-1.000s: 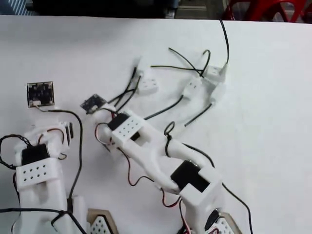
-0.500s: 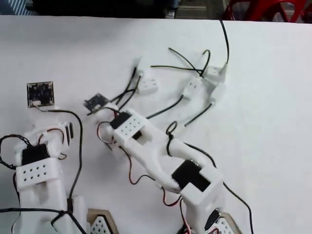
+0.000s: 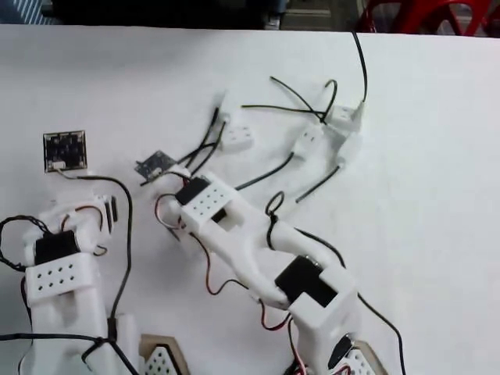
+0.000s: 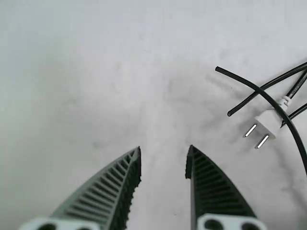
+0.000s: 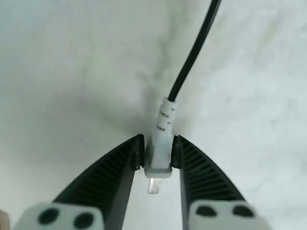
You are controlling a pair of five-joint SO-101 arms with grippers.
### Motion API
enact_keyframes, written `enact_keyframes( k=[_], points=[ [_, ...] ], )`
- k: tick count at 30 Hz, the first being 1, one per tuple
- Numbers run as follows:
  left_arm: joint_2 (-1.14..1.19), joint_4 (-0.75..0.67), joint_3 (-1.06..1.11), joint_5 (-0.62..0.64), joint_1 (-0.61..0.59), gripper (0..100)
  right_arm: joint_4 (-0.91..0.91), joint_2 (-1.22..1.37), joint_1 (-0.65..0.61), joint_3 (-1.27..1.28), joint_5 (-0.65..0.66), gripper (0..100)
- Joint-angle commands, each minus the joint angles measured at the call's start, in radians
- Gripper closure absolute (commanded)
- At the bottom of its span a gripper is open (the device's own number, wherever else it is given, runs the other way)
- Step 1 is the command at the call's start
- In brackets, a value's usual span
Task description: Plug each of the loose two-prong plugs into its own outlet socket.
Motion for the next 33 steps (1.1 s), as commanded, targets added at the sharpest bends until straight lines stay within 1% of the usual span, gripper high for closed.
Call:
enact_keyframes(
  k=[1, 7, 11, 15, 23, 24, 26, 27, 30, 33],
  points=[
    [-0.022, -0.026, 0.000, 0.011, -0.002, 83, 0.012, -0.015, 0.008, -0.041, 0.006, 90.4],
    [-0.022, -0.026, 0.000, 0.011, -0.002, 83, 0.008, -0.016, 0.008, -0.041, 0.006, 90.6],
    [-0.022, -0.026, 0.000, 0.011, -0.002, 83, 0.005, -0.016, 0.008, -0.049, 0.005, 94.3],
    [-0.022, -0.026, 0.000, 0.011, -0.002, 83, 0.012, -0.016, 0.010, -0.069, 0.002, 92.6],
    [-0.022, -0.026, 0.000, 0.009, -0.002, 83, 0.013, -0.016, 0.010, -0.063, 0.003, 92.6],
    [-0.022, -0.026, 0.000, 0.009, -0.002, 83, 0.013, -0.016, 0.010, -0.063, 0.003, 93.1],
    [-0.022, -0.026, 0.000, 0.009, -0.002, 83, 0.015, -0.016, 0.012, -0.063, 0.006, 98.1],
    [-0.022, -0.026, 0.000, 0.009, -0.002, 83, 0.016, -0.019, 0.012, -0.063, 0.006, 98.5],
    [-0.022, -0.026, 0.000, 0.009, -0.002, 83, 0.058, -0.077, 0.031, -0.063, 0.006, 98.1],
    [-0.025, -0.026, 0.000, 0.011, -0.001, 83, 0.128, -0.200, 0.067, -0.061, 0.005, 98.1]
  ],
)
